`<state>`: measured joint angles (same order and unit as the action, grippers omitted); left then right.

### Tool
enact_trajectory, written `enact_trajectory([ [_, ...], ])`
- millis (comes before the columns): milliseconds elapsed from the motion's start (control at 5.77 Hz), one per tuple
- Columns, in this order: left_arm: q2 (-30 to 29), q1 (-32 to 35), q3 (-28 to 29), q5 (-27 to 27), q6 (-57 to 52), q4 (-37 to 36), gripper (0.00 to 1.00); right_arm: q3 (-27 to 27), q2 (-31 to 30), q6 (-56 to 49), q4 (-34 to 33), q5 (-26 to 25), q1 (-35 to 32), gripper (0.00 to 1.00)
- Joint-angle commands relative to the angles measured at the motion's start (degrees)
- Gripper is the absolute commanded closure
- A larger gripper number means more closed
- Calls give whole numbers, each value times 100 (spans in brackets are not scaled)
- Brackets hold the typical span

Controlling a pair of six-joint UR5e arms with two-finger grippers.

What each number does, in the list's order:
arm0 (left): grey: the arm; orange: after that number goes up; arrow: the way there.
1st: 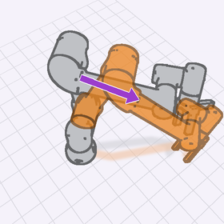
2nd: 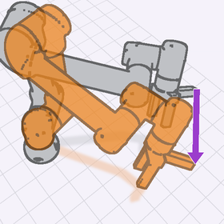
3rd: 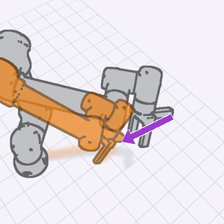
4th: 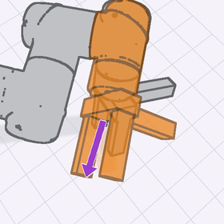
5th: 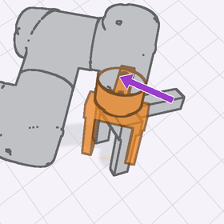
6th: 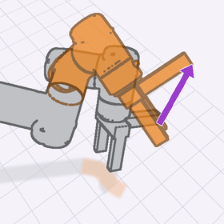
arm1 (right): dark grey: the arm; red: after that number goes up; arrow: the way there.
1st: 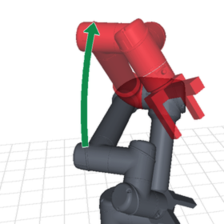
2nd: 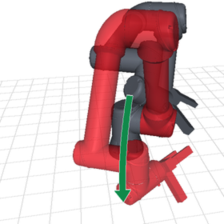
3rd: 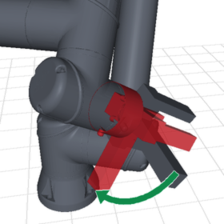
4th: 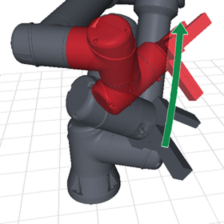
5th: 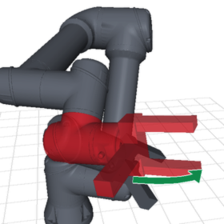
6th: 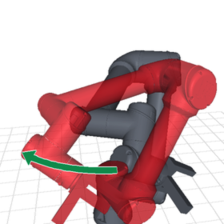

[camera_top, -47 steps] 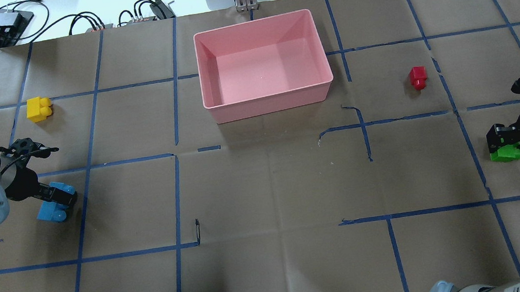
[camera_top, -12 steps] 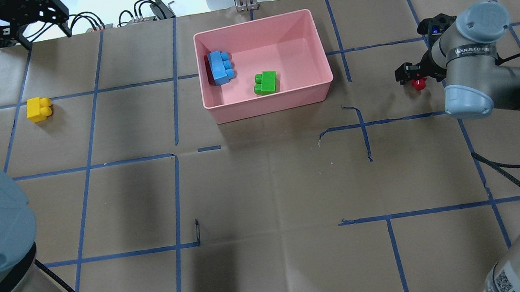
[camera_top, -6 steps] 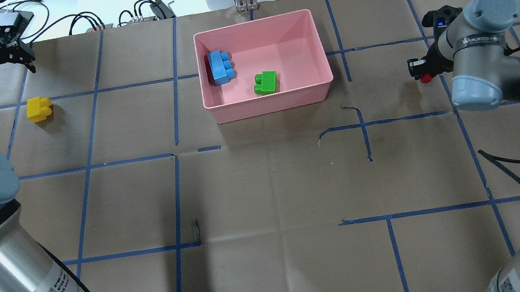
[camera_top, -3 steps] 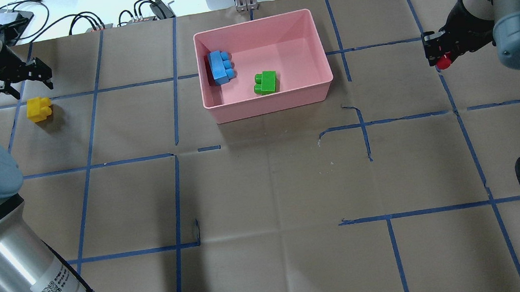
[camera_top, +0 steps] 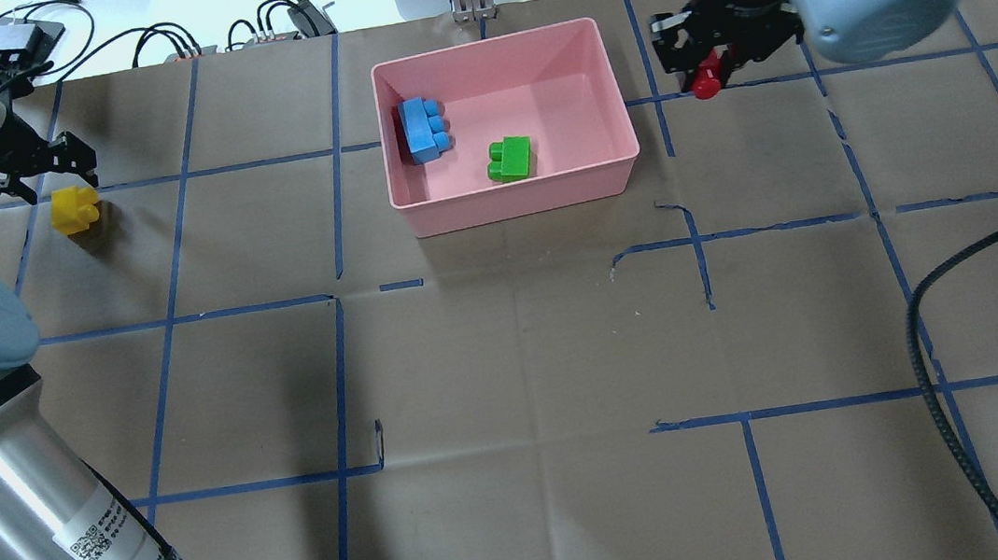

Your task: Put all blocks into box

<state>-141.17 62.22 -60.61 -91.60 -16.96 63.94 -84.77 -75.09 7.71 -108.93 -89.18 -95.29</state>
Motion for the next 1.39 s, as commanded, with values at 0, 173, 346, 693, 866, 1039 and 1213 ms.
enact_trajectory([
  [0,-42,1,-30,150,0,-14,0,1255,1367,1261,-365,-38,-1074,95],
  [173,-33,-8,-91,142,0,-14,1,1871,1949,1668,-366,-47,-1332,93],
  [346,-33,-17,-109,151,-9,-14,4,2181,2276,1890,-340,-38,-1448,76],
  [693,-24,-8,-127,151,-9,-5,32,2193,2323,1770,-366,-47,-1449,1],
  [866,-16,-8,-127,151,-9,21,50,2193,2324,1743,-366,-47,-1423,0],
  [1039,2,-8,-118,151,-9,39,64,2193,2280,1430,-366,-55,-1396,0],
  [1213,37,1,-109,151,-9,65,81,2185,2280,1339,-349,-56,-1344,0],
])
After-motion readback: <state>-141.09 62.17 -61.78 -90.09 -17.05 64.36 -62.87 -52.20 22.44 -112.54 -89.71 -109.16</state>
